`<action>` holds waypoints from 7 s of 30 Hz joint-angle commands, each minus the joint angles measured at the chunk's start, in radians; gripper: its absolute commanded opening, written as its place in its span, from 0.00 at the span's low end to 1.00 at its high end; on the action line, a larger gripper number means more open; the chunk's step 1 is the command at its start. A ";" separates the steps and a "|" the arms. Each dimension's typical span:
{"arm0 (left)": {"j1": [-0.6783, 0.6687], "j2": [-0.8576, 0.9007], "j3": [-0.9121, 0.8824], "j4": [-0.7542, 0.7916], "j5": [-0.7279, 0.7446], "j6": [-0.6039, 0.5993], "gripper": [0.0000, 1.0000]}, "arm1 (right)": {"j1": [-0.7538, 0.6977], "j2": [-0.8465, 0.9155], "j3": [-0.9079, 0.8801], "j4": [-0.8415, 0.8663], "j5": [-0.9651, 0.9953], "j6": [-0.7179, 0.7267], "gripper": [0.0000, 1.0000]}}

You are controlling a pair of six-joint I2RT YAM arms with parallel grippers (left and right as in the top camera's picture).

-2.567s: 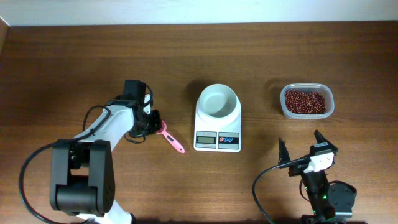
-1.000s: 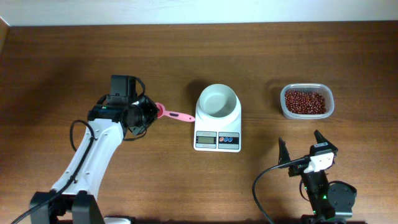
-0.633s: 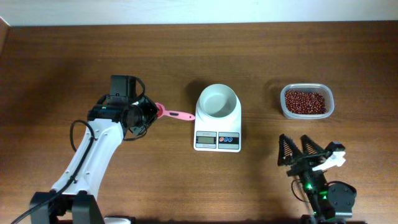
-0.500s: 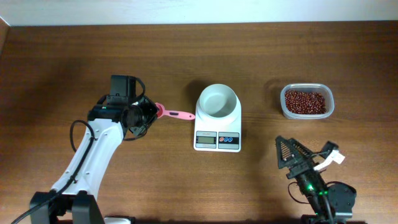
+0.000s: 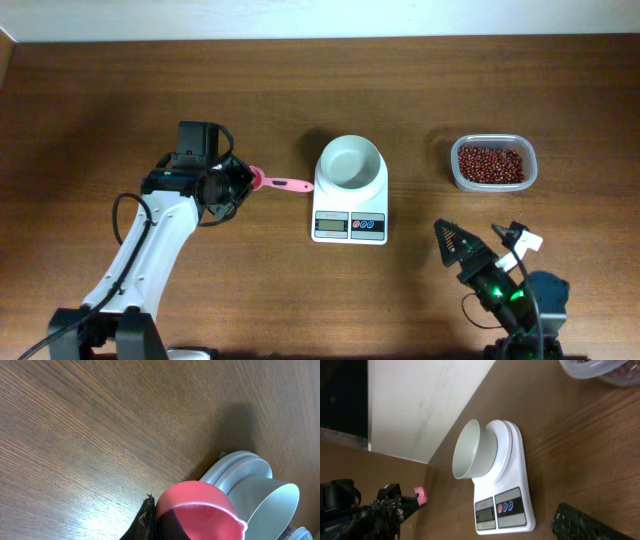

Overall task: Scoop and weigh 50g on scale
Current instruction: 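Move the right gripper to the scoop handle held by the left gripper, then close the right gripper on the scoop handle and release the left gripper, then carry the scoop with the right gripper over the bean tub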

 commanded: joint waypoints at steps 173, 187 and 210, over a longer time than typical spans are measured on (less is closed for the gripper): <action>-0.455 -0.182 0.091 -0.131 -0.269 0.063 0.43 | -0.026 0.885 0.067 1.719 -0.470 0.720 0.04; -0.655 -0.134 0.089 -0.093 -0.451 0.064 0.00 | -0.031 0.832 0.067 1.717 -0.494 0.719 0.04; -0.736 0.128 0.088 0.070 -0.276 0.782 0.00 | -0.031 0.854 0.067 1.637 -0.433 0.637 0.04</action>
